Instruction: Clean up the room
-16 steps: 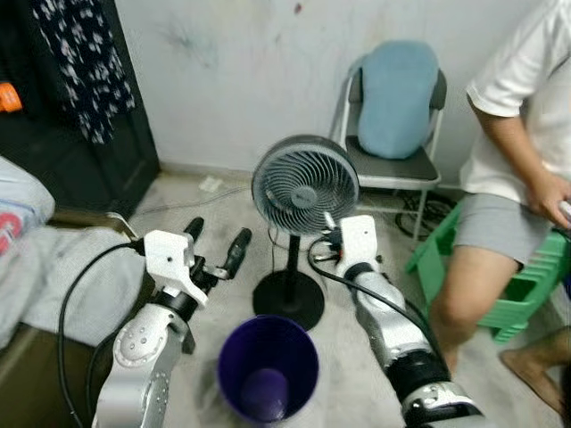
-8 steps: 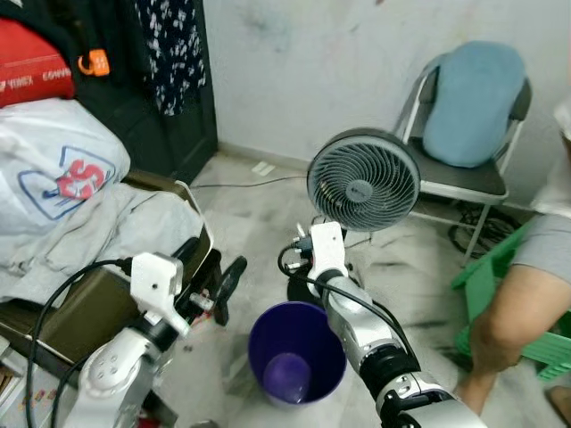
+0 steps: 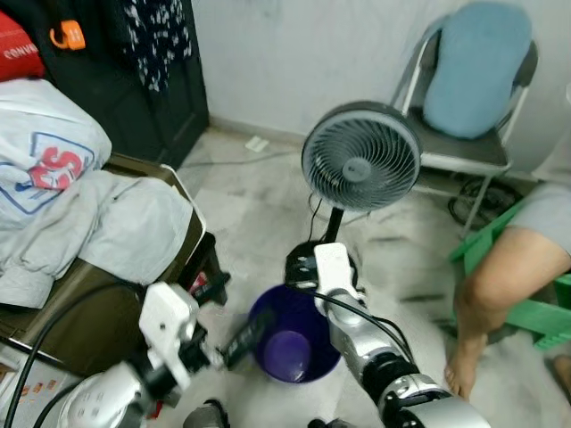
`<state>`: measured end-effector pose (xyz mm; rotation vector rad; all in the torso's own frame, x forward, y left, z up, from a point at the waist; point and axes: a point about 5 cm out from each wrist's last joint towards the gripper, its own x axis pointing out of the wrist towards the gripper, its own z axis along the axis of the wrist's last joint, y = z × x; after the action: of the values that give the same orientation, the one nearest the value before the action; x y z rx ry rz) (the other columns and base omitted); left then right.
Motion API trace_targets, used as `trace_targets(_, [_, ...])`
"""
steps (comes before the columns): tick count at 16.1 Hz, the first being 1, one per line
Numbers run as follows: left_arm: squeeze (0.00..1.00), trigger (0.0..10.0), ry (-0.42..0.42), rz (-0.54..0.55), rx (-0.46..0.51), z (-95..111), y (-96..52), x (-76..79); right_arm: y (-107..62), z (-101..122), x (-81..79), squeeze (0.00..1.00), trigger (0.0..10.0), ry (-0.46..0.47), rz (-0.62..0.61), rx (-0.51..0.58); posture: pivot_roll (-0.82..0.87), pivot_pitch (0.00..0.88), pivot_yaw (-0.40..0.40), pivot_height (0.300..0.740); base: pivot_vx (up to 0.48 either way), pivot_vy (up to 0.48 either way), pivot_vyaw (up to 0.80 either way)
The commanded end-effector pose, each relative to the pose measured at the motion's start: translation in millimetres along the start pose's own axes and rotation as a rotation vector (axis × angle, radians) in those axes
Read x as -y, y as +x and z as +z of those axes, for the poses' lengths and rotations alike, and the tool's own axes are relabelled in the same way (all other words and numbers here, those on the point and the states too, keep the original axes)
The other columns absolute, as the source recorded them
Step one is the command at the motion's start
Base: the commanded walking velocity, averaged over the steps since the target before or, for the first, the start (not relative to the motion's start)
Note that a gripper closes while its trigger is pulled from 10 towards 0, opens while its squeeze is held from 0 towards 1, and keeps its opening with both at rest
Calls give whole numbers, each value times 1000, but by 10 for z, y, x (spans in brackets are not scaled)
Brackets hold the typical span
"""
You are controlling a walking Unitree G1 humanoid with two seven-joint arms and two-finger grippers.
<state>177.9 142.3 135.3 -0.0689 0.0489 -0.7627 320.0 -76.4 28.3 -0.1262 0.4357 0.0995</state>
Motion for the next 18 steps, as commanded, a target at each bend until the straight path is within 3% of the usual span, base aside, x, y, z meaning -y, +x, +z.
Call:
trace_targets(1, [0,10000,1,-22,3,46,-18,47,-19,-103,21,0,10000,4,-23,-37,109,304,-27,740,0,0,0])
trace_targets(10, [0,10000,-23,10,-45,160,-190,103,-14,-161,143,0,10000,18,-86,-62,150,382,25,740,0,0,0])
trace_targets(18, [0,10000,-26,10,-68,176,-214,85,-6,107,-66,0,10000,22,35,112,147,379,26,740,0,0,0])
